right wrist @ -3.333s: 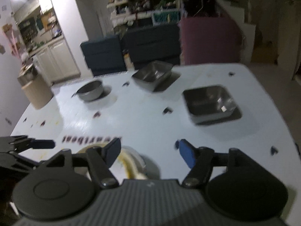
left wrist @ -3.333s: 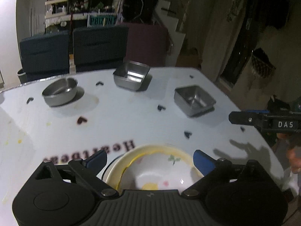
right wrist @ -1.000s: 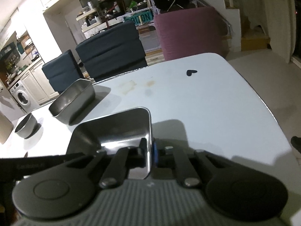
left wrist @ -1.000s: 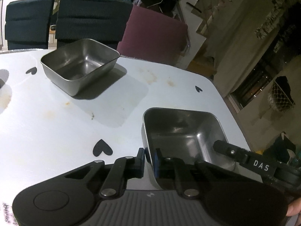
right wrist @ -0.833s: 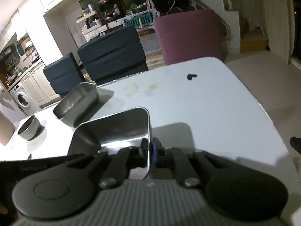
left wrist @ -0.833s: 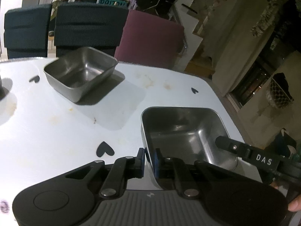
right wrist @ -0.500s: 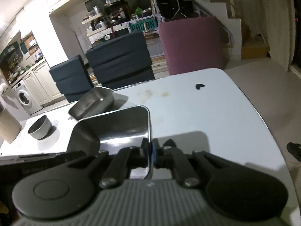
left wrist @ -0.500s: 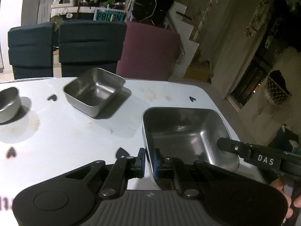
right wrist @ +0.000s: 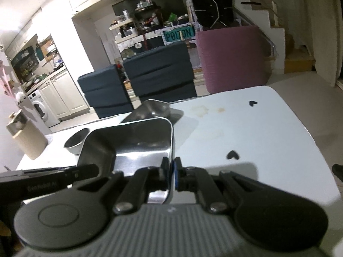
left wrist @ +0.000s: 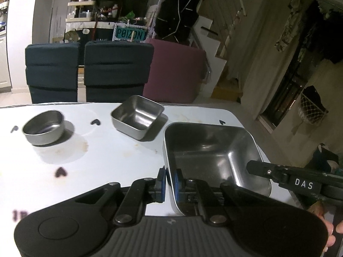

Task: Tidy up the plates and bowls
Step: 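Carry both steel trays with both tools toward the stacked bowls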

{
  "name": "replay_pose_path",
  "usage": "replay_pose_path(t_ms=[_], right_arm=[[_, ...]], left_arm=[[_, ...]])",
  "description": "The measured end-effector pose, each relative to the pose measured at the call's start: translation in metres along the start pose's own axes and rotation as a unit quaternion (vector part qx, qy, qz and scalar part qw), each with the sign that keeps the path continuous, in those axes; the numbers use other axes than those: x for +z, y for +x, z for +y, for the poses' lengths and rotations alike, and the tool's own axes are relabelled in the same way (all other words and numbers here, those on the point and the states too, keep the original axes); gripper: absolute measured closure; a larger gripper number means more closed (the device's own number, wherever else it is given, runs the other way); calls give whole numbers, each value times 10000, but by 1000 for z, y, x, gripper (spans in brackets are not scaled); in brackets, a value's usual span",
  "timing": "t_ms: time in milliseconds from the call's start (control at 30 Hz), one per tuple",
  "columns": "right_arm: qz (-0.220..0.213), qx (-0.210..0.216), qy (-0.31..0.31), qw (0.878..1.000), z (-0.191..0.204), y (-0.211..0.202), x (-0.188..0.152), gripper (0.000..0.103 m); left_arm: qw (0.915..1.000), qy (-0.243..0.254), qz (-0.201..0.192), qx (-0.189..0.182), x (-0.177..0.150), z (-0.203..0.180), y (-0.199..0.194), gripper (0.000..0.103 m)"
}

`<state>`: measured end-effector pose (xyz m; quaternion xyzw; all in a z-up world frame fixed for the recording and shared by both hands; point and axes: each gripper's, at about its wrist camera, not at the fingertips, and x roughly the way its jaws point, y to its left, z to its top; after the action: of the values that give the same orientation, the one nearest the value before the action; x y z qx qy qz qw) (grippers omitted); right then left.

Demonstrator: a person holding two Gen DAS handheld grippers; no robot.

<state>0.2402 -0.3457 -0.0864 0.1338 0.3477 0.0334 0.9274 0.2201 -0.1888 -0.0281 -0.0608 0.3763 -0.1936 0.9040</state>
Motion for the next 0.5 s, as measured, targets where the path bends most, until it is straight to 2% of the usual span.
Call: replay_pose_path(t_ms=[500], right_arm=[[54, 405, -92, 9991, 69, -31, -22, 97]], left_arm=[[9994, -18, -211, 265, -21, 62, -94, 93]])
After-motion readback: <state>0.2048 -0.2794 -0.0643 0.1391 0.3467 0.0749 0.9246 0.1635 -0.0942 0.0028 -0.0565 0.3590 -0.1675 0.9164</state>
